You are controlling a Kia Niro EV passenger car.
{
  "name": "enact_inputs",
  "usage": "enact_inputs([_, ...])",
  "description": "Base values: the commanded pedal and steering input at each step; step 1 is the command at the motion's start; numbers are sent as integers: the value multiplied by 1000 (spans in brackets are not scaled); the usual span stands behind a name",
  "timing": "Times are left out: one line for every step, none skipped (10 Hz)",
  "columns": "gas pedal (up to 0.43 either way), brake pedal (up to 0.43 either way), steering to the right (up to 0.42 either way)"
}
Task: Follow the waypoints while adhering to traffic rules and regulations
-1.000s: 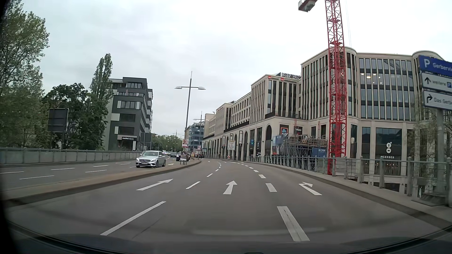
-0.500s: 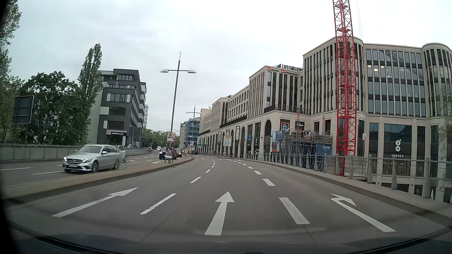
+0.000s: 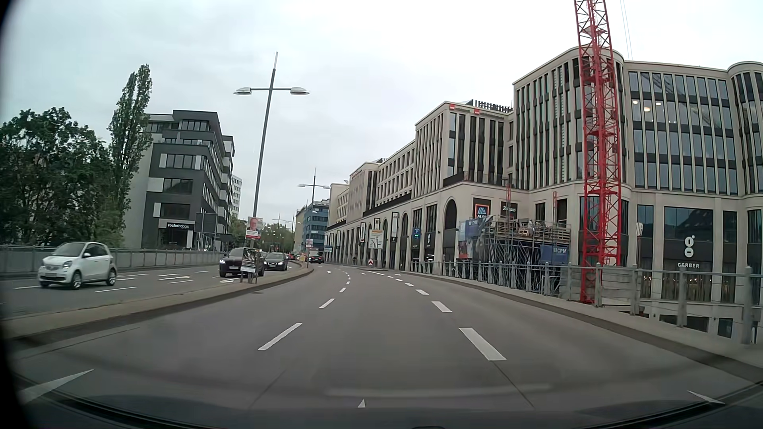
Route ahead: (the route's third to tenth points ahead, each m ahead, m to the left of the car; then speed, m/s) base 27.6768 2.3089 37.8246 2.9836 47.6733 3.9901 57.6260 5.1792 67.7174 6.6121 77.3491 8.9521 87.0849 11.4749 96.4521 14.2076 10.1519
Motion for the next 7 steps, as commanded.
enact_inputs([98, 0, 4])
enact_inputs([98, 0, 2])
enact_inputs([98, 0, -6])
enact_inputs([98, 0, -7])
enact_inputs([98, 0, -7])
enact_inputs([98, 0, -7])
enact_inputs([98, 0, -8])
